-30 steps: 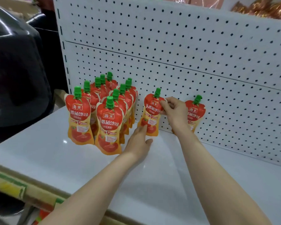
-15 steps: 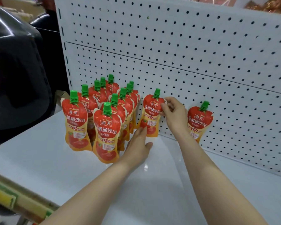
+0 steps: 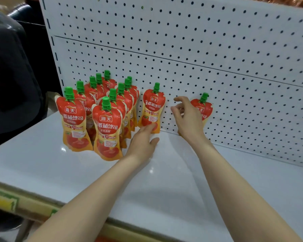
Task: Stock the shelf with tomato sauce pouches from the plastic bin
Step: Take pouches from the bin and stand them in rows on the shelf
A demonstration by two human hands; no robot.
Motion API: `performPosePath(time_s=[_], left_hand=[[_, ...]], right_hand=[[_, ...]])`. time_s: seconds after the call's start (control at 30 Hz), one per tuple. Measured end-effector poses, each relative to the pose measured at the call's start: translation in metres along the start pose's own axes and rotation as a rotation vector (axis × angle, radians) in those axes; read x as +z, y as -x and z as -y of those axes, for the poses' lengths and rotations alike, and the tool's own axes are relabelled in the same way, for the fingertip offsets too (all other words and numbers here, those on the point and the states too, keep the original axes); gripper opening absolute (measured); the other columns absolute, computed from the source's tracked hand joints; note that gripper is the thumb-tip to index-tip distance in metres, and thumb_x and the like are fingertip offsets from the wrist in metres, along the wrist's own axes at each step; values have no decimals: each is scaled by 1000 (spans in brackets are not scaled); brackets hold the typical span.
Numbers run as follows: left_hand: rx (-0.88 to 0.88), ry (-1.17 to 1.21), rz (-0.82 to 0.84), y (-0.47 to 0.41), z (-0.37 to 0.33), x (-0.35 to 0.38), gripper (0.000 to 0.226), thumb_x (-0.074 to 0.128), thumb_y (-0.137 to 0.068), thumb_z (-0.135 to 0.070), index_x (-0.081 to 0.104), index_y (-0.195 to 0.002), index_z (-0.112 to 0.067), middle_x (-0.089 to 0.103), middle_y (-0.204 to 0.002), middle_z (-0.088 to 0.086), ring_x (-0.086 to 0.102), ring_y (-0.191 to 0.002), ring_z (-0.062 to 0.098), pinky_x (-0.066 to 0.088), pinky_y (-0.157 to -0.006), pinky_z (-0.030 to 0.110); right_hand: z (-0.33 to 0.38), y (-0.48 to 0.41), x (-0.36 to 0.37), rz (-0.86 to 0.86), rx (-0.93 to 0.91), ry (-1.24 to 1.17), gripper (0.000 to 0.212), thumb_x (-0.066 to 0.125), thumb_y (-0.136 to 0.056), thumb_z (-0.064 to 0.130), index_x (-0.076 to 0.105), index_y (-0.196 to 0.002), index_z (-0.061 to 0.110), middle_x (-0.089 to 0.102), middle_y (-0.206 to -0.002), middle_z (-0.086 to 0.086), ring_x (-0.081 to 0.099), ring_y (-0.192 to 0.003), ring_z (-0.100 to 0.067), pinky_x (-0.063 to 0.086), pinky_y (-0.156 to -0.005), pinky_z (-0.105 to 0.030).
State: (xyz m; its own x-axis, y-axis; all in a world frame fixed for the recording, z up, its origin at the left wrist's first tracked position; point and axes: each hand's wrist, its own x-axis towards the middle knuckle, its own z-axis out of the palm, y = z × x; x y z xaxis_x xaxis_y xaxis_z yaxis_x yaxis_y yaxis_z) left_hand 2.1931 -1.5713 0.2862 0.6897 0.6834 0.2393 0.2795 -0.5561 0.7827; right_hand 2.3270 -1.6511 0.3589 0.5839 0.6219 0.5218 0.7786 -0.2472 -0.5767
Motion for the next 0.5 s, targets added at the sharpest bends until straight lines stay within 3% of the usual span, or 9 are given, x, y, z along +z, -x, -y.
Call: performPosePath(time_s=[0.17, 0.37, 0.5], left_hand=[[94, 184, 1, 46, -24, -17, 37, 60, -92, -12, 58, -128, -19, 66, -113, -2, 62, -105, 11, 51, -95, 30], [247, 321, 105, 136, -51, -18, 26, 60, -92, -12, 64, -115, -25, 68, -99, -10, 63, -92, 1, 49, -79, 11], [329, 411, 208, 190, -72, 3, 25, 61, -90, -9, 66, -110, -23, 69, -96, -6, 65, -88, 4, 51, -77, 16]], right_hand=[[6, 72, -46, -59, 52, 106, 22, 53, -99, 29, 63, -117, 21, 69, -99, 4, 62, -86, -16, 48, -78, -33], [8, 201, -98, -183, 116, 293, 19, 53, -99, 26, 66, -111, 21, 69, -99, 6, 61, -84, -14, 49, -79, -36], [6, 294, -136, -331, 190, 376, 18, 53, -99, 20, 66, -111, 18, 68, -98, 6, 59, -81, -14, 46, -75, -29]])
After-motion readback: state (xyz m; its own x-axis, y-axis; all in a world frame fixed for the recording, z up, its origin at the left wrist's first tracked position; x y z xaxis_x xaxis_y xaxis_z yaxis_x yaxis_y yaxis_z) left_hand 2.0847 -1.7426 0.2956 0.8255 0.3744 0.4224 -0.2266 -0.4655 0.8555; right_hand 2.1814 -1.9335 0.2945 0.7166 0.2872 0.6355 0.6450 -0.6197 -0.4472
